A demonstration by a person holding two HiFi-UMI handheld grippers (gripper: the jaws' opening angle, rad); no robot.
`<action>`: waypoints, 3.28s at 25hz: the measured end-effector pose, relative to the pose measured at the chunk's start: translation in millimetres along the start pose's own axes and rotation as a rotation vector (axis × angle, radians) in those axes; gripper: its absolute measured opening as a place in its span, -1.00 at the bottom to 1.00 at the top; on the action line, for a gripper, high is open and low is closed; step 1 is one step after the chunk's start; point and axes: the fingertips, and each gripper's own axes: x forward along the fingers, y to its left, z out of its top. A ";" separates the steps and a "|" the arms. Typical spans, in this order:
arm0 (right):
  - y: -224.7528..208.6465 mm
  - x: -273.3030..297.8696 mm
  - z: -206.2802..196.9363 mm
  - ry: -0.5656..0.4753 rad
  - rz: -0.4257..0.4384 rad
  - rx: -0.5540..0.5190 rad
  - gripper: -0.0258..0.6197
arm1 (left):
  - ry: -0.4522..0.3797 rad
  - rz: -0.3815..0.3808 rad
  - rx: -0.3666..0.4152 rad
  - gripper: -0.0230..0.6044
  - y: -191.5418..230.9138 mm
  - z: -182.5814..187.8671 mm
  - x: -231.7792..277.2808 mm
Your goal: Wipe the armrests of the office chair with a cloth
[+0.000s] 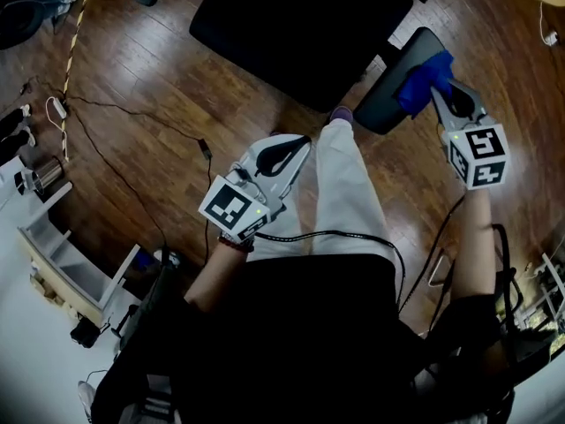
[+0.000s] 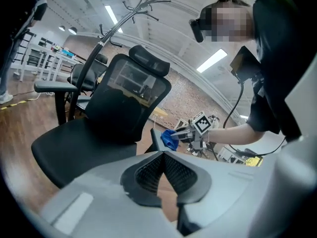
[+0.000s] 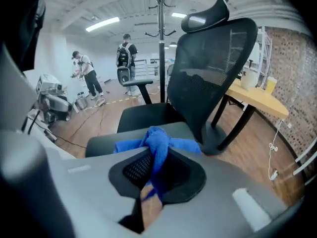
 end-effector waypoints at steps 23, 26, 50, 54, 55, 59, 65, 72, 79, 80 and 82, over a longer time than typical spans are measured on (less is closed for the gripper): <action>140.6 9.7 -86.9 -0.860 0.167 0.439 -0.77 | -0.237 -0.299 0.282 -0.91 2.1 -101.4 61.9; 102.7 20.0 -89.7 -1.072 0.213 0.410 -0.77 | -0.267 -0.403 0.395 -0.91 8.0 -121.2 97.0; 54.8 6.4 -25.8 -1.407 0.057 0.090 -0.78 | -0.376 -0.473 0.494 -0.91 -13.4 -160.0 119.9; 90.6 13.5 -21.0 -1.412 0.143 0.002 -0.78 | -0.378 -0.453 0.507 -0.91 -2.5 -162.9 118.3; 103.5 11.5 -16.9 -1.408 0.169 -0.034 -0.78 | -0.383 -0.447 0.509 -0.91 -2.3 -161.5 117.5; 136.8 0.5 -13.7 -1.407 0.238 -0.081 -0.77 | -0.407 -0.449 0.495 -0.91 -2.0 -158.4 110.9; 87.7 21.4 0.2 -1.365 0.076 -0.004 -0.77 | -0.423 -0.462 0.469 -0.91 4.0 -169.5 104.9; 48.8 46.9 5.5 -1.334 -0.052 0.221 -0.77 | -0.384 -0.503 0.460 -0.91 0.5 -186.5 101.8; 100.7 24.9 -11.2 -1.497 0.349 0.246 -0.77 | -0.363 -0.496 0.451 -0.91 0.8 -186.1 105.5; 115.3 18.1 -19.1 -1.512 0.408 0.184 -0.77 | -0.363 -0.495 0.456 -0.91 0.0 -185.3 102.6; 129.1 5.4 -40.2 -1.512 0.458 0.111 -0.77 | -0.359 -0.492 0.474 -0.91 -4.8 -186.4 98.1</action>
